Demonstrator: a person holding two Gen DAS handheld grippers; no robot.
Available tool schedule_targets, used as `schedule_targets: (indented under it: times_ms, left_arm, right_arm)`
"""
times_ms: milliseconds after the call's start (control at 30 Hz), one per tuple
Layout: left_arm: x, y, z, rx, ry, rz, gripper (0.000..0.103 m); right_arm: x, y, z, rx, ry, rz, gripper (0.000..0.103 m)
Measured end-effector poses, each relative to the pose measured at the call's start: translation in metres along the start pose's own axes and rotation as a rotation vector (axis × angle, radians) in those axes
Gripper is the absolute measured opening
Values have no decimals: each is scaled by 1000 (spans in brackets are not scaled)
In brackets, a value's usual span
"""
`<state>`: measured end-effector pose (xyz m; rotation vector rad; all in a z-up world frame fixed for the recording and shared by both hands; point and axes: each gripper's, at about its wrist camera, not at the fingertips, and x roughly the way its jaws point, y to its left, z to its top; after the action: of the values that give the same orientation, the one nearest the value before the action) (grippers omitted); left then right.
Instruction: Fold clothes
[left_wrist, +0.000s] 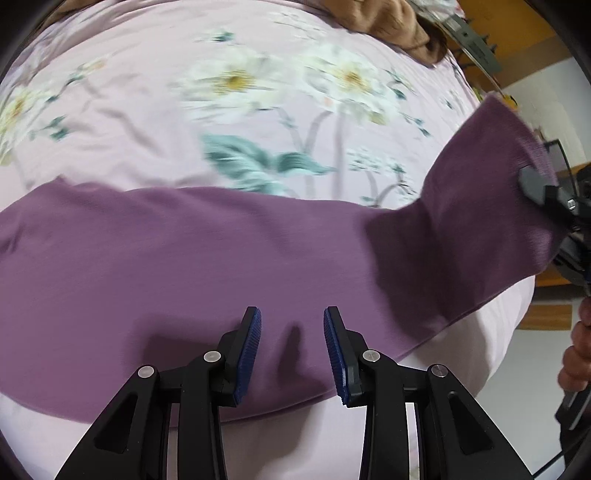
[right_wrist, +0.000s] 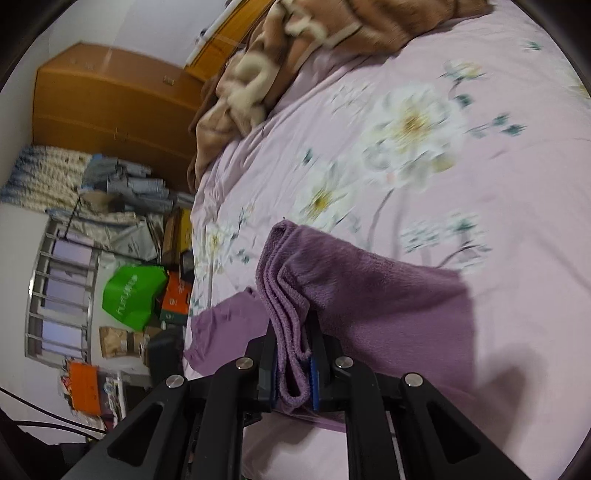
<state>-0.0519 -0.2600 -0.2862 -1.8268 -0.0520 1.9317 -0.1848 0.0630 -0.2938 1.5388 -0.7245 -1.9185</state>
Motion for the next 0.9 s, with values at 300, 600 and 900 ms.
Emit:
schedule_targets:
  times_ms: [300, 600, 900]
  left_arm:
    - [-19, 85, -15, -70, -11, 10, 37]
    - [-28, 116, -18, -111, -10, -26, 37]
    - [3, 84, -2, -110, 40, -129, 51]
  right_arm:
    - [131, 15, -39, -14, 192, -107, 21]
    - [130, 24, -71, -23, 229, -151, 38]
    - [42, -6, -75, 16, 63, -343, 38]
